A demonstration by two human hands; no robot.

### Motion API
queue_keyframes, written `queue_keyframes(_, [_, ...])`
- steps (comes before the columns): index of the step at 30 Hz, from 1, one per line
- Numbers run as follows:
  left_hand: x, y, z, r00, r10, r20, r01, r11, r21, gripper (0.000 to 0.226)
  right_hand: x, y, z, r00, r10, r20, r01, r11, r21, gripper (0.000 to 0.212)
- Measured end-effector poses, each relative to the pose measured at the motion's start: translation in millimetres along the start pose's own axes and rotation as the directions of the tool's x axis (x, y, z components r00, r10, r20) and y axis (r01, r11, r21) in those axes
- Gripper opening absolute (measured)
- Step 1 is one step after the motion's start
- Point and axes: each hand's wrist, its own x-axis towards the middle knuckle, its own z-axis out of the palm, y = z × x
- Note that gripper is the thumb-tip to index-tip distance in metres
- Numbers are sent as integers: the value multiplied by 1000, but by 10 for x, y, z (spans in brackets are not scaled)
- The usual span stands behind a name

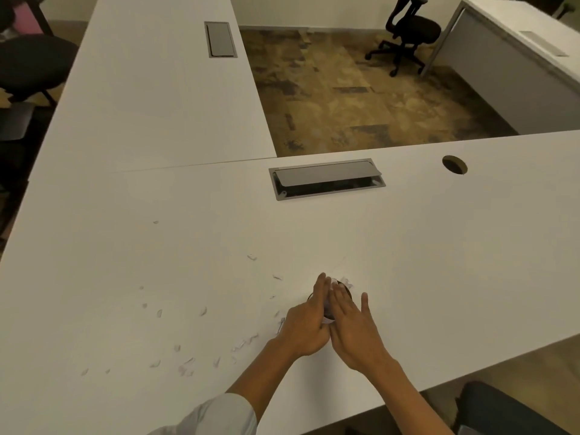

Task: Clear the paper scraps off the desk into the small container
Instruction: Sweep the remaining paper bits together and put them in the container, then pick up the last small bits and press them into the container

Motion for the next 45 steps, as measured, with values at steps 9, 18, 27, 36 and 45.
queue_keyframes(9, [-86,-98,-153,1000,-25,-10,24,996,-82,89,108,52,111,994,-22,107,43,979,-198,65])
queue_keyframes(18, [-191,-185,-166,998,-31,-58,23,991,-131,82,102,173,-287,886,237,-399,-64,914,399,25])
queue_keyframes(27, [-386,-420,-178,994,-72,-83,59,986,-156,82,566,821,-42,947,308,-88,-252,887,388,51])
queue_keyframes(36, [-1101,-1125,-437,909,-231,-348,218,973,-75,55,208,644,624,975,220,-29,-214,968,133,53])
queue_keyframes(45, [-2150,-1916,-643,697,-581,-421,689,705,167,112,-376,-656,1387,951,308,-15,-269,852,448,68])
